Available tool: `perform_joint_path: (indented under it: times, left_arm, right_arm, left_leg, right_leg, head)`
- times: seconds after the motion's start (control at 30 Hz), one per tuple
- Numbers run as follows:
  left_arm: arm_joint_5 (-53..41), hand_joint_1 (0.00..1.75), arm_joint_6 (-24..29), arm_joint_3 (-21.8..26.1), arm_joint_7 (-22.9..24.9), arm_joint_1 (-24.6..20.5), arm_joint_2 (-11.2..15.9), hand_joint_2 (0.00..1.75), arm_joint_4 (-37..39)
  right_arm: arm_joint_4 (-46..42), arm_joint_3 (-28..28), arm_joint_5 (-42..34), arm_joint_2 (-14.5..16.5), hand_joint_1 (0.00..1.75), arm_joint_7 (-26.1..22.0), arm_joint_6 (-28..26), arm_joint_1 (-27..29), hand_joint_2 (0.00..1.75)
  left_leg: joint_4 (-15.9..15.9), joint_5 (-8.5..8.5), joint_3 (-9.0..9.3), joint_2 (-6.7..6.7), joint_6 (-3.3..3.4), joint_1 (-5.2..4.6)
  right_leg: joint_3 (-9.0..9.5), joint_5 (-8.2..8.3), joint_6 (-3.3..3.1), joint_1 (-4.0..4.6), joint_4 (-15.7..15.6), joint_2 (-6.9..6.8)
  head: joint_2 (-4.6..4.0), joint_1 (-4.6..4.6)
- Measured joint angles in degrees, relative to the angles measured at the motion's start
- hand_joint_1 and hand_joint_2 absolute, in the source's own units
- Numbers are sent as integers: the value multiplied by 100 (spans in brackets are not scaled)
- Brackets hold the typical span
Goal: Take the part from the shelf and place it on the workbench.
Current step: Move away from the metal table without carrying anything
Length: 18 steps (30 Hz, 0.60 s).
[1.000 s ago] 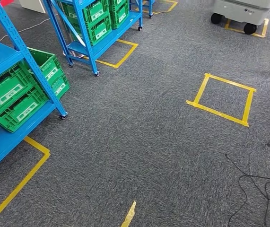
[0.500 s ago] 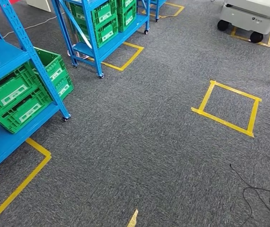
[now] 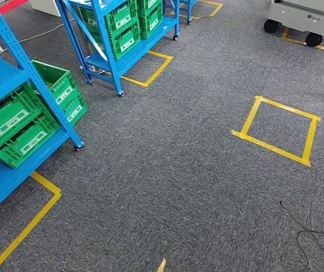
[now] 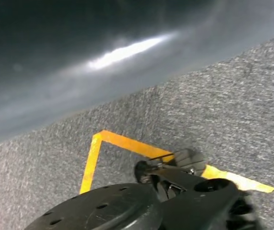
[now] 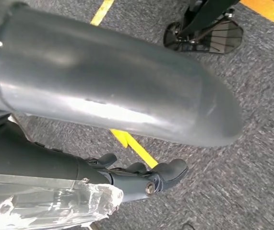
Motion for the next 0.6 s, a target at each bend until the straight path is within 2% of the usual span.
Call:
perform_joint_path:
  times: [0.03,0.1,0.13,0.23,0.27,0.3,0.37,0.4,0.43,0.47,0.5,0.53,0.57,0.6]
  left_arm:
    - [-6,0,1,1,0,-5,1,0,0]
    - [-8,0,3,3,0,-25,2,0,0]
    - [-9,0,3,4,0,-28,2,0,0]
    - [-13,0,5,6,0,-8,-4,0,0]
    - [-15,0,7,7,0,-10,-5,0,0]
    - [-16,0,9,8,0,-19,-7,0,0]
    - [-17,0,13,8,0,-29,-8,0,0]
    - [-19,0,13,8,0,-27,-11,0,1]
    - [-21,0,13,8,0,-22,-15,0,1]
    - [-22,0,13,8,0,-18,-19,0,2]
    - [-24,0,13,8,0,-17,-25,0,2]
    - [-25,0,14,8,0,-21,-29,0,2]
    - [-25,0,16,8,0,-31,-32,0,2]
    - [-25,0,17,8,0,-36,-35,0,2]
  right_arm:
    - [0,-8,5,0,0,-2,0,-3,0]
    - [0,-22,13,-2,0,-4,-1,-4,0]
    - [0,-28,16,-3,0,-5,1,-2,0]
    - [-1,-36,28,-4,0,-7,4,-8,0]
    - [-1,-39,32,-4,0,-8,4,-12,0]
    - [-1,-44,34,-4,0,-8,4,-13,0]
    - [0,-55,39,-5,0,-7,5,-8,0]
    - [0,-60,40,-6,0,-7,6,-5,0]
    - [0,-65,42,-8,0,-7,6,-3,0]
    - [-1,-68,43,-10,0,-7,6,-2,0]
    - [-1,-71,44,-12,0,-7,6,-2,0]
    - [-1,-72,44,-14,0,-7,7,-4,0]
    - [-1,-73,44,-15,0,-7,7,-5,0]
    - [0,-74,45,-15,0,-5,8,-4,0]
  left_leg:
    - [-346,203,116,45,28,-13]
    - [-742,341,247,119,83,-42]
    - [-773,317,251,130,106,-58]
    - [-844,430,300,79,192,-49]
    - [-871,447,319,57,220,-37]
    - [-884,453,331,30,241,-30]
    - [-883,440,333,-38,266,-39]
    - [-882,433,340,-80,271,-44]
    - [-881,425,350,-131,270,-46]
    - [-880,415,368,-190,264,-46]
    - [-879,402,389,-253,251,-44]
    - [-875,388,402,-311,233,-47]
    - [-865,378,403,-371,212,-49]
    - [-860,377,393,-425,185,-46]
  right_leg:
    - [38,-27,17,6,4,-6]
    - [70,-75,75,19,10,-31]
    - [75,-95,110,21,10,-49]
    - [64,-210,206,10,94,-60]
    - [-16,-333,231,7,279,-39]
    - [-170,-508,251,1,591,-11]
    - [-554,-843,280,-1,1346,16]
    - [-687,-885,286,-1,1577,22]
    - [-718,-801,285,0,1585,29]
    - [-634,-610,278,0,1363,46]
    - [-463,-365,266,-4,969,103]
    - [-276,-189,250,-14,567,229]
    - [-115,-80,233,-25,248,342]
    - [-16,-44,216,-30,63,431]
  head:
    - [0,1]
    - [-1,3]
    - [-1,3]
    - [0,6]
    - [1,15]
    - [1,18]
    - [2,27]
    - [2,24]
    - [2,27]
    - [2,26]
    - [2,27]
    - [2,26]
    - [2,23]
    - [2,21]
